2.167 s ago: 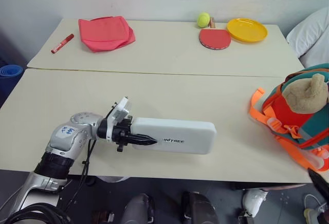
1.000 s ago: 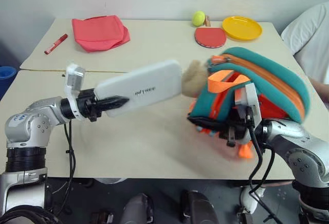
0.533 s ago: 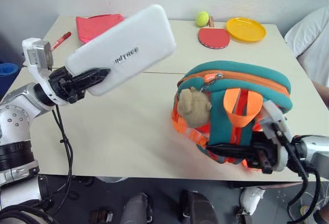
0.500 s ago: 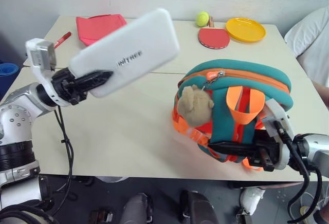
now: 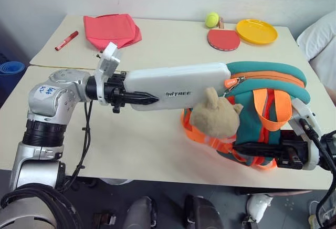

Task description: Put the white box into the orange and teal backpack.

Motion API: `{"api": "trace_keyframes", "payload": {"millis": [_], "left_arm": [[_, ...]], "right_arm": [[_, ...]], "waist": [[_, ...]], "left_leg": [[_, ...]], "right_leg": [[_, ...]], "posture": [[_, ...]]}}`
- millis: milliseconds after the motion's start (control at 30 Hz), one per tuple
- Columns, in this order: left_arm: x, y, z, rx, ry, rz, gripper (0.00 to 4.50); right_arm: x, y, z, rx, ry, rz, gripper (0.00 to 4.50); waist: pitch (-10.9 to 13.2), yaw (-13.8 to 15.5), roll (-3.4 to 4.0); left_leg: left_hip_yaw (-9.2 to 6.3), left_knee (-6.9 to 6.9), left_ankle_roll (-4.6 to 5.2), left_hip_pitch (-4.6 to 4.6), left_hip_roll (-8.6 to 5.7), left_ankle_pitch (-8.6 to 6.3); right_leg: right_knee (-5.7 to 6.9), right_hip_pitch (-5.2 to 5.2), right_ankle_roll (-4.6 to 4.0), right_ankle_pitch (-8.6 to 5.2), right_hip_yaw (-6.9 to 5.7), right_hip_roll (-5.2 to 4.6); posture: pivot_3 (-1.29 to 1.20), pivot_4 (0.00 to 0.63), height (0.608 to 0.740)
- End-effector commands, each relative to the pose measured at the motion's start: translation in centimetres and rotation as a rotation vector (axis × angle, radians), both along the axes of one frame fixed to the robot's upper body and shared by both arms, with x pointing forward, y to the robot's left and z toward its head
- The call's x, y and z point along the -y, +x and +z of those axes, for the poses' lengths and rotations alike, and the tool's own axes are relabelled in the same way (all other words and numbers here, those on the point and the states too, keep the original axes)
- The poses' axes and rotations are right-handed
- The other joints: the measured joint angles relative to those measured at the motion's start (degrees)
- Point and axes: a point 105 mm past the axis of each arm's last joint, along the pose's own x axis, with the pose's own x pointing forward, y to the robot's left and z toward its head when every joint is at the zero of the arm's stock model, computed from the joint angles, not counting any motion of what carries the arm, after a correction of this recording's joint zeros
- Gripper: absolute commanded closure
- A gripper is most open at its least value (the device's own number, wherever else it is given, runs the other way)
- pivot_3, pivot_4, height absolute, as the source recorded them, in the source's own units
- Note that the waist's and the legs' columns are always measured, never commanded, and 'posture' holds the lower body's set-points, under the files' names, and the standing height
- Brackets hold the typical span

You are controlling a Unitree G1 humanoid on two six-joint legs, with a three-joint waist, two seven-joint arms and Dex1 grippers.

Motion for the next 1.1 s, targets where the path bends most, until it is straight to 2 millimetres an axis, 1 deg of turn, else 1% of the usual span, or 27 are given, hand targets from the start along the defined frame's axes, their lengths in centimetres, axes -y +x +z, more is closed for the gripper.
{"api": "trace_keyframes", "payload": {"millis": [33,100,167,233,300,333,367,400,467,500,533,600,667,733,767,800,833,933,967,1000,1033,1100], "left_arm": [[-0.7,1.9,-0.8,0.083,0.194,0.082,3.22],[-0.7,3.2,-0.9,0.113,0.249,0.137,3.22],[0.6,4.5,-0.4,0.149,0.281,0.156,3.22],[2.2,4.9,0.0,0.193,0.307,0.127,3.22],[3.7,4.5,0.4,0.217,0.303,0.061,3.22],[5.3,4.0,0.8,0.212,0.274,0.008,3.22],[6.3,3.6,1.0,0.206,0.254,-0.028,3.22],[6.9,3.4,1.1,0.202,0.243,-0.048,3.22],[10.7,1.5,0.3,0.232,0.25,-0.207,3.22],[12.0,0.9,0.0,0.246,0.252,-0.248,3.22],[12.9,0.7,-0.3,0.255,0.252,-0.27,3.22],[14.5,0.9,-0.9,0.275,0.238,-0.266,3.22],[16.1,1.8,-1.7,0.294,0.225,-0.201,3.22],[17.2,2.3,-2.2,0.268,0.186,-0.161,2.48],[17.5,2.1,-2.3,0.239,0.159,-0.173,2.27],[17.8,1.6,-2.2,0.217,0.123,-0.193,1.89],[17.8,1.4,-2.2,0.203,0.105,-0.203,1.63],[17.1,1.1,-1.8,0.208,0.063,-0.215,0.77],[16.6,1.1,-1.4,0.198,0.034,-0.222,0.47],[15.6,1.4,-1.0,0.187,0.005,-0.213,0.19],[14.7,1.8,-0.7,0.186,-0.011,-0.199,0.01],[12.4,2.6,-0.6,0.224,-0.017,-0.185,0.01]], "right_arm": [[0.2,-0.3,0.6,0.034,-0.004,-0.018,4.46],[0.2,-0.3,0.6,0.035,0.0,-0.025,4.46],[0.2,-0.2,0.5,0.035,0.002,-0.028,4.46],[0.0,-0.2,0.6,0.037,0.009,-0.02,4.46],[-0.3,-0.3,0.9,0.052,0.028,0.0,4.46],[-0.5,-0.3,1.0,0.057,0.046,0.004,4.46],[-0.6,-0.3,1.1,0.059,0.057,0.004,4.46],[-0.7,-0.2,1.2,0.059,0.064,0.003,4.46],[-0.9,-0.1,0.8,0.052,0.052,0.006,4.46],[-1.1,0.0,0.6,0.051,0.049,0.007,4.46],[-1.2,0.1,0.6,0.051,0.047,0.007,4.46],[-1.4,0.2,0.5,0.058,0.05,0.009,4.46],[-1.8,0.3,0.2,0.063,0.049,0.009,4.46],[-2.0,0.3,-0.1,0.068,0.051,0.001,4.5],[-2.0,0.3,-0.2,0.071,0.053,-0.005,4.5],[-2.1,0.3,-0.3,0.074,0.054,-0.012,4.5],[-2.1,0.4,-0.4,0.079,0.056,-0.022,4.5],[-1.9,0.4,-0.5,0.086,0.06,-0.05,4.5],[-1.8,0.5,-0.6,0.087,0.058,-0.058,4.5],[-1.6,0.5,-0.8,0.086,0.054,-0.072,4.5],[-1.5,0.5,-0.9,0.084,0.05,-0.08,4.5],[-1.3,0.5,-1.1,0.08,0.045,-0.091,4.5]], "waist": [[0.0,0.0,0.0],[0.0,0.2,0.0],[0.0,0.3,-0.03],[0.0,0.8,-0.04],[0.0,0.9,-0.04],[0.0,0.8,-0.04],[0.0,0.8,-0.04],[0.0,0.8,-0.03],[0.0,0.8,-0.03],[0.0,1.0,-0.03],[0.0,1.2,-0.03],[0.0,1.2,-0.03],[0.0,1.2,-0.04],[0.0,1.2,-0.04],[0.0,1.2,-0.04],[0.0,1.0,-0.04],[0.0,0.9,-0.03],[0.0,0.4,-0.03],[0.0,0.3,-0.03],[0.0,0.1,-0.03],[0.0,0.0,-0.03],[0.0,-0.3,-0.02]], "left_leg": [[-0.01,0.0,0.0,0.01,0.0,0.0],[-0.02,0.02,0.02,0.02,-0.01,0.01],[-0.01,0.05,0.07,0.01,-0.04,0.01],[-0.13,0.21,0.18,-0.07,-0.04,-0.03],[-0.16,0.5,0.31,-0.29,-0.03,-0.18],[-0.18,0.65,0.35,-0.41,0.0,-0.24],[-0.22,0.81,0.39,-0.57,0.02,-0.29],[-0.25,0.88,0.42,-0.69,0.01,-0.3],[-0.25,0.91,0.46,-0.77,-0.01,-0.31],[-0.27,0.92,0.47,-0.78,-0.02,-0.31],[-0.32,0.95,0.5,-0.8,-0.06,-0.32],[-0.32,0.97,0.58,-0.84,-0.12,-0.34],[-0.3,0.98,0.61,-0.84,-0.13,-0.36],[-0.31,1.01,0.62,-0.83,-0.12,-0.35],[-0.31,1.01,0.63,-0.81,-0.12,-0.34],[-0.31,1.02,0.63,-0.8,-0.09,-0.34],[-0.32,1.02,0.62,-0.8,-0.08,-0.33],[-0.37,1.02,0.56,-0.78,-0.01,-0.29],[-0.38,1.02,0.56,-0.78,-0.01,-0.29],[-0.38,1.02,0.56,-0.79,-0.01,-0.29],[-0.39,1.02,0.56,-0.79,-0.01,-0.29],[-0.37,1.02,0.55,-0.79,-0.01,-0.29]], "right_leg": [[-0.01,0.01,0.0,0.0,-0.01,0.01],[0.02,0.03,0.0,0.0,-0.01,-0.01],[0.02,0.03,0.04,0.02,-0.03,-0.02],[0.0,0.08,0.06,0.04,-0.04,-0.05],[0.01,-0.01,0.12,0.07,-0.04,-0.08],[0.0,-0.05,0.14,0.08,-0.04,-0.1],[0.01,-0.1,0.15,0.09,-0.07,-0.09],[0.01,-0.17,0.2,0.11,-0.09,-0.09],[0.06,-0.16,0.27,0.16,-0.14,-0.08],[0.07,-0.13,0.29,0.16,-0.18,-0.06],[0.05,-0.1,0.29,0.16,-0.26,0.0],[0.03,-0.11,0.31,0.17,-0.29,0.04],[0.01,-0.1,0.33,0.18,-0.27,0.03],[-0.08,-0.1,0.34,0.19,-0.27,-0.02],[-0.13,-0.1,0.34,0.19,-0.27,-0.04],[-0.12,-0.11,0.34,0.19,-0.27,-0.07],[-0.07,-0.12,0.33,0.19,-0.26,-0.07],[-0.03,-0.12,0.32,0.18,-0.26,-0.1],[-0.04,-0.12,0.32,0.18,-0.27,-0.1],[-0.03,-0.11,0.32,0.18,-0.27,-0.11],[-0.03,-0.11,0.32,0.18,-0.28,-0.11],[-0.01,-0.12,0.32,0.18,-0.26,-0.1]], "posture": [[0.0,0.15,0.74],[0.0,0.15,0.74],[0.0,0.15,0.74],[0.0,0.15,0.74],[0.0,0.15,0.74],[0.0,0.15,0.74],[0.0,0.15,0.74],[0.0,0.15,0.74],[0.0,0.15,0.74],[0.0,0.15,0.74],[0.0,0.15,0.74],[0.0,0.15,0.74],[0.0,0.15,0.74],[0.0,0.15,0.74],[0.0,0.15,0.74],[0.0,0.15,0.74],[0.0,0.15,0.74],[0.0,0.15,0.74],[0.0,0.15,0.74],[0.0,0.15,0.74],[0.0,0.15,0.74],[0.0,0.15,0.74]]}}
